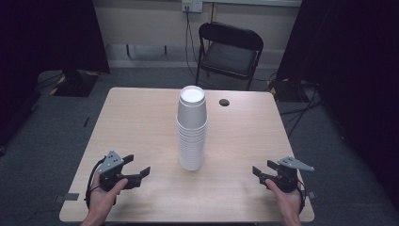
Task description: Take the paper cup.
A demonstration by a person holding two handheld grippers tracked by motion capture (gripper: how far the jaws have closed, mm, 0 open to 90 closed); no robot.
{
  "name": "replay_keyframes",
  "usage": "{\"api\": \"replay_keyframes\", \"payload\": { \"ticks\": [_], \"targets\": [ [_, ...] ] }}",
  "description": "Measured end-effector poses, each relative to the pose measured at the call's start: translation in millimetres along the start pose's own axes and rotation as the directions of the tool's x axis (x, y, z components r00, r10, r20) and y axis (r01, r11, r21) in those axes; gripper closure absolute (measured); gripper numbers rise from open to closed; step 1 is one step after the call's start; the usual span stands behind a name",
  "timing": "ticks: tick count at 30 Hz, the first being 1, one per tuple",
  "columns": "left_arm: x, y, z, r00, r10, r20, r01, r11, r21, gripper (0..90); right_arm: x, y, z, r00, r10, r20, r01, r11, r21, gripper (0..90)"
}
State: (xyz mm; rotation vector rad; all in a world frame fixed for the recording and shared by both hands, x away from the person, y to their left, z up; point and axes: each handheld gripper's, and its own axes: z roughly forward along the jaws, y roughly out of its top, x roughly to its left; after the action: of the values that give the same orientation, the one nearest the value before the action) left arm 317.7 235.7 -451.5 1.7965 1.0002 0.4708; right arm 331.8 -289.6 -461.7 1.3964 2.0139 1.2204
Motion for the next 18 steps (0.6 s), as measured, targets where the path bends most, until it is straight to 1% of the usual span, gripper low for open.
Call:
{"api": "replay_keyframes", "payload": {
  "ticks": [1,3,5,6,8,9,11,12,13,15,16,18],
  "targets": [
    [-0.6,-0.1,0.2,1.0,0.0,0.005,0.0,1.0,0.0,16.6,0.0,-0.6,-0.3,0.9998,-0.002,-0.02,0.002,1.0,0.004,31.0],
    [-0.9,-0.2,0.4,1.0,0.001,0.009,-0.001,1.0,0.0,16.6,0.0,-0.9,-0.6,0.9995,-0.009,-0.029,0.01,1.0,0.003,32.2],
    [-1.6,-0.3,1.2,1.0,-0.001,0.005,0.001,1.0,0.001,16.6,-0.3,0.0,-0.7,0.9996,-0.01,-0.028,0.01,1.0,0.002,31.1],
    [-0.9,-0.4,2.1,0.9999,-0.012,0.01,0.012,0.9999,0.002,16.1,0.5,0.0,0.0,0.9995,-0.006,-0.031,0.006,1.0,0.002,31.2],
    [1.3,-0.9,4.7,0.9985,-0.05,0.022,0.05,0.9988,0.002,16.1,2.4,-1.5,2.2,0.9993,-0.002,-0.037,0.003,1.0,0.019,31.1],
    [1.3,-0.9,4.7,0.9985,-0.05,0.022,0.05,0.9988,0.002,16.1,2.4,-1.5,2.2,0.9993,-0.002,-0.037,0.003,1.0,0.019,31.1],
    [3.5,-0.2,7.0,0.9976,-0.066,0.02,0.066,0.9978,0.009,16.1,4.8,-2.9,6.3,0.9987,-0.015,-0.049,0.017,0.999,0.042,30.2],
    [4.7,1.2,7.9,0.9978,-0.064,0.018,0.064,0.9979,0.007,16.2,7.9,-3.5,10.0,0.9979,-0.029,-0.057,0.032,0.998,0.057,29.0],
    [4.7,1.2,7.9,0.9978,-0.064,0.018,0.064,0.9979,0.007,16.3,9.7,-3.6,11.4,0.9976,-0.033,-0.062,0.037,0.997,0.061,29.0],
    [3.8,3.5,6.4,0.9987,-0.049,0.016,0.049,0.9988,0.0,16.5,11.4,-3.4,12.4,0.9973,-0.039,-0.063,0.043,0.997,0.059,29.0],
    [1.5,5.9,5.0,0.9994,-0.035,0.006,0.035,0.9992,-0.016,17.8,14.4,-2.1,13.5,0.9962,-0.055,-0.068,0.059,0.997,0.057,29.0],
    [0.4,6.7,4.6,0.9996,-0.029,0.002,0.029,0.9993,-0.021,17.7,15.7,-1.6,13.6,0.996,-0.056,-0.07,0.06,0.997,0.057,29.1]
  ]
}}
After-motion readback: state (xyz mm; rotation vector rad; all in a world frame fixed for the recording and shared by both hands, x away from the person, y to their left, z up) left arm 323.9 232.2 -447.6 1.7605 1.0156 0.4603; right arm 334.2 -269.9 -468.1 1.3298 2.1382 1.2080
